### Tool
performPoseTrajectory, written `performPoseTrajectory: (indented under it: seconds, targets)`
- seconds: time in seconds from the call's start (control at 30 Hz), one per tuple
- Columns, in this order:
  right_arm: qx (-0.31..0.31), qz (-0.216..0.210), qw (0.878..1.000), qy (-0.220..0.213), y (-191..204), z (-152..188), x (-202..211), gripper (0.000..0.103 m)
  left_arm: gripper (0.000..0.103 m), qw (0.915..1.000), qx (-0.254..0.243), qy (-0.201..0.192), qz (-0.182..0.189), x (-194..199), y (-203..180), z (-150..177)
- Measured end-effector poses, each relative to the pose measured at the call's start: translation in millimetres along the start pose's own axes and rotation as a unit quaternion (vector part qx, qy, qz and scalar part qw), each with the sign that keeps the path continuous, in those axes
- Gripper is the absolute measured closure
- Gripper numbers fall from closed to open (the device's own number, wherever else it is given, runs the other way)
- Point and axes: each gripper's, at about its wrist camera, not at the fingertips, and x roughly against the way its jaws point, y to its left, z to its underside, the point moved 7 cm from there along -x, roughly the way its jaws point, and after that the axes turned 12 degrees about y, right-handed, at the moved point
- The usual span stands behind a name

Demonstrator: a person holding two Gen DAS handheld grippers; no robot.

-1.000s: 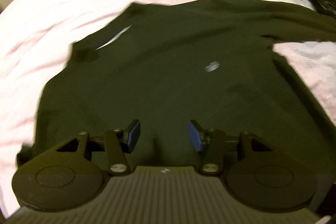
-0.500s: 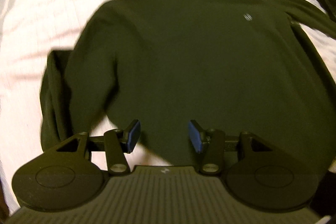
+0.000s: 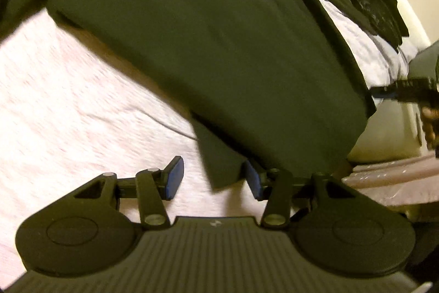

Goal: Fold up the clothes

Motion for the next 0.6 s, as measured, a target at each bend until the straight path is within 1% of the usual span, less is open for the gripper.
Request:
performPoseTrajectory:
  seconds: [0.03,0.1,0.13,0.17,0.23,0.3,0.37,0.43,0.47,0.53,0.6]
  targets:
    - [0.007,0.002,1.000,0.003,-1,4,2,0.071,0.064,1.0000,0.005,0.000,0.003,-5,-2,0]
    - [0.021,0.000,1.000,0.010,-4,6,1,0.070,0.100,0.9999,0.010,0.000,0.011,-8,-7,-2]
    - [0.026,0.000,1.000,0.011,-7,9,3,0.070,0.100,0.9998,0.012,0.001,0.016,-10,-10,-3]
    - [0.033,0.000,0.999,0.013,-10,11,4,0.069,0.101,0.9999,0.009,-0.003,0.009,-5,-13,-1]
    - [0.052,-0.007,0.999,0.016,-15,9,2,0.068,0.101,0.9998,0.012,-0.015,0.003,11,-14,7]
    - [0.074,-0.019,0.997,0.021,-20,9,1,0.067,0.101,0.9993,0.022,-0.015,-0.025,36,-9,26]
    - [0.105,-0.047,0.993,0.036,-18,12,-3,0.065,0.101,0.9974,0.041,-0.006,-0.060,61,4,52]
    - [0.129,-0.073,0.987,0.053,-18,13,-11,0.065,0.101,0.9924,0.067,0.018,-0.102,81,19,87]
    - [0.131,-0.086,0.985,0.065,-19,13,-17,0.065,0.101,0.9894,0.082,0.031,-0.116,88,27,104]
    - [0.126,-0.102,0.983,0.082,-20,12,-31,0.064,0.100,0.9862,0.101,0.036,-0.126,95,30,123]
    - [0.122,-0.118,0.982,0.083,-22,8,-39,0.064,0.100,0.9847,0.103,0.034,-0.136,96,27,124]
